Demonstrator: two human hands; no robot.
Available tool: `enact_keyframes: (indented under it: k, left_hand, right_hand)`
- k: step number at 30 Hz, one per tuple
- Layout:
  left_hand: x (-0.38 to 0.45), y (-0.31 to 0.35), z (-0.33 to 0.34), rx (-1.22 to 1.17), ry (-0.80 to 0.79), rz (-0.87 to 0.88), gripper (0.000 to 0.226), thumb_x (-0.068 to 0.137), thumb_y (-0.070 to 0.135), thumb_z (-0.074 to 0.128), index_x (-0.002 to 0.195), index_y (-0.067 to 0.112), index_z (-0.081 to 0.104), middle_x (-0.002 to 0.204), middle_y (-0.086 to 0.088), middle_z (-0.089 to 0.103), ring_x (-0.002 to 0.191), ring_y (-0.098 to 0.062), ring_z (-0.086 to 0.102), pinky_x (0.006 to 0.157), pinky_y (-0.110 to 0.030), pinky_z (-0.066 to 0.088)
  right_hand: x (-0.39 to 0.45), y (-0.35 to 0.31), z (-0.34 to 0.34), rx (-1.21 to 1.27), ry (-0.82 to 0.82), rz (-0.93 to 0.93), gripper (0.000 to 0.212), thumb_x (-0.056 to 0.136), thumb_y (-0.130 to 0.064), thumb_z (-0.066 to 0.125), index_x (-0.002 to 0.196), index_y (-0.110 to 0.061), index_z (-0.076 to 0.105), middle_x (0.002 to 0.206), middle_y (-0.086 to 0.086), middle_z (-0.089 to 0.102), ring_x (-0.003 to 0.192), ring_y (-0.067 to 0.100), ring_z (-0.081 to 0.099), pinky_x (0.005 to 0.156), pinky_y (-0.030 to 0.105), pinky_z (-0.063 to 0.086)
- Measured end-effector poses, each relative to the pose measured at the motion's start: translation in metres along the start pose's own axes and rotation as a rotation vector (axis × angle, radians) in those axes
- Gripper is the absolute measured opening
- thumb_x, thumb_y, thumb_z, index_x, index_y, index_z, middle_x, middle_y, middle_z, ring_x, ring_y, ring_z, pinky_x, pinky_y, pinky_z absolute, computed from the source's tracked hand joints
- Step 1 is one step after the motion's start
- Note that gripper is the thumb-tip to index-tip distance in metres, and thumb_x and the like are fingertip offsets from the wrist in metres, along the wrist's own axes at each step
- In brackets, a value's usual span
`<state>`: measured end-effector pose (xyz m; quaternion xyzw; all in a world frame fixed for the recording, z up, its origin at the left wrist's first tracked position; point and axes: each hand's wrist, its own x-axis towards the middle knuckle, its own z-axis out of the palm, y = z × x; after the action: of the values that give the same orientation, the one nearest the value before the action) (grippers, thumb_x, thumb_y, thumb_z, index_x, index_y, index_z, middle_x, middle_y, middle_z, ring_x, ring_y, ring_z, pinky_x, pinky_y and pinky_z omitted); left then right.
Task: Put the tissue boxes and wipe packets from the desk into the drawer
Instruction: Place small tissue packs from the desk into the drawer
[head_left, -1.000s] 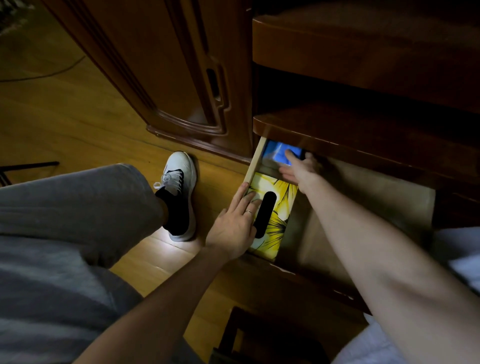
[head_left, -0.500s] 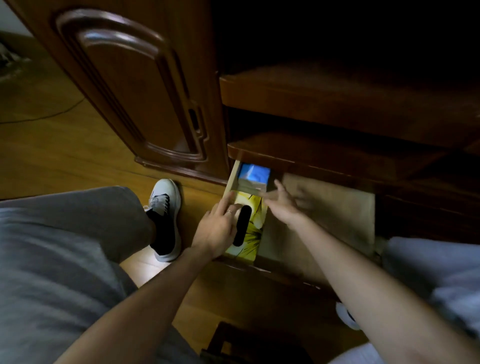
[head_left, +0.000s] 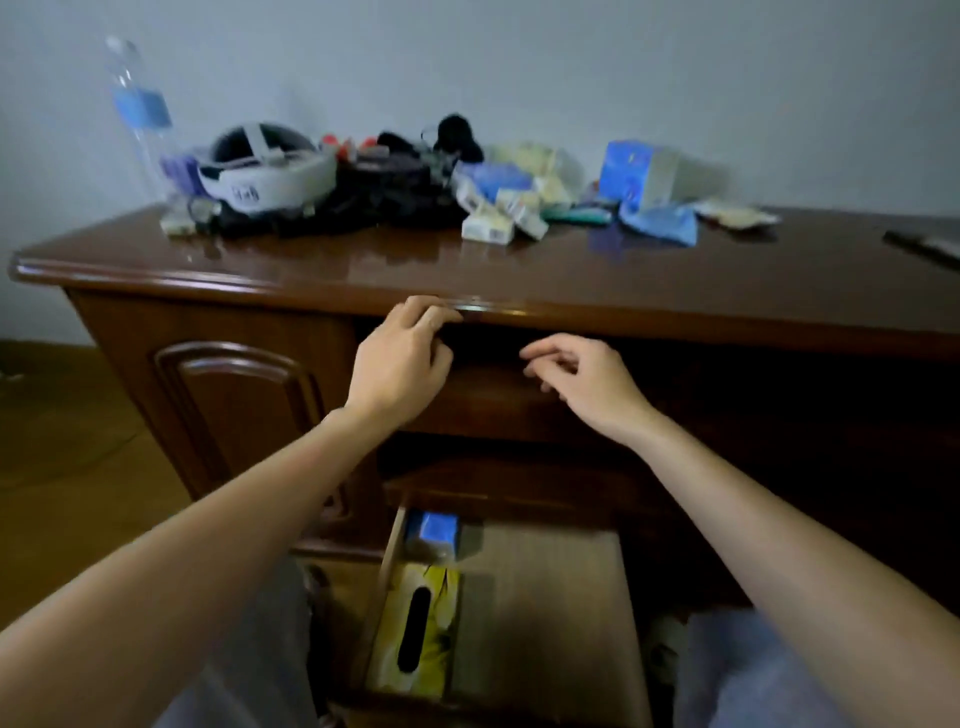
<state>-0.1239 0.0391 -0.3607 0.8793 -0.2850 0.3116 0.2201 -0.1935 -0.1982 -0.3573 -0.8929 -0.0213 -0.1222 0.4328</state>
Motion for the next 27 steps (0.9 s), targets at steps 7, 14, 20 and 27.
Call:
enact_keyframes:
  k: [7,14,20,27]
  left_hand:
    - [0.119,0.006,0.009,0.072,-0.149,-0.002,0.041,0.093,0.025,0.058,0.134,0.021,0.06,0.139,-0.003,0.054,0.126,-0.028,0.049,0.094,-0.043,0.048]
    - [0.201,-0.004,0.075,0.109,-0.23,0.041,0.058,0.095,0.047,0.053,0.148,0.025,0.044,0.154,-0.006,0.041,0.145,-0.029,0.03,0.117,-0.046,0.029]
    - [0.239,-0.021,0.133,0.14,-0.452,0.044,0.071,0.094,0.07,0.031,0.156,0.035,0.029,0.16,-0.003,0.035,0.149,-0.026,0.026,0.122,-0.046,0.016]
    - [0.269,-0.025,0.164,0.078,-0.459,0.066,0.075,0.092,0.074,0.03,0.152,0.028,0.032,0.163,-0.004,0.021,0.151,-0.025,0.018,0.125,-0.048,0.009]
  right_hand:
    - [0.093,-0.025,-0.059,-0.347,0.147,0.026,0.029,0.094,-0.034,0.063,0.123,-0.036,0.065,0.118,-0.013,0.068,0.108,0.011,0.063,0.082,0.031,0.05]
    - [0.19,0.012,-0.094,-0.436,0.116,0.17,0.043,0.096,-0.043,0.061,0.137,-0.034,0.054,0.137,-0.007,0.06,0.123,0.016,0.058,0.09,0.036,0.05]
    - [0.3,0.049,-0.121,-0.447,0.529,0.27,0.068,0.092,-0.038,0.066,0.149,-0.016,0.035,0.147,0.013,0.045,0.133,0.036,0.047,0.098,0.047,0.046]
    - [0.388,0.103,-0.129,-0.214,0.785,0.616,0.112,0.087,-0.051,0.07,0.16,-0.004,0.0,0.165,0.019,0.02,0.145,0.037,0.032,0.109,0.049,0.04]
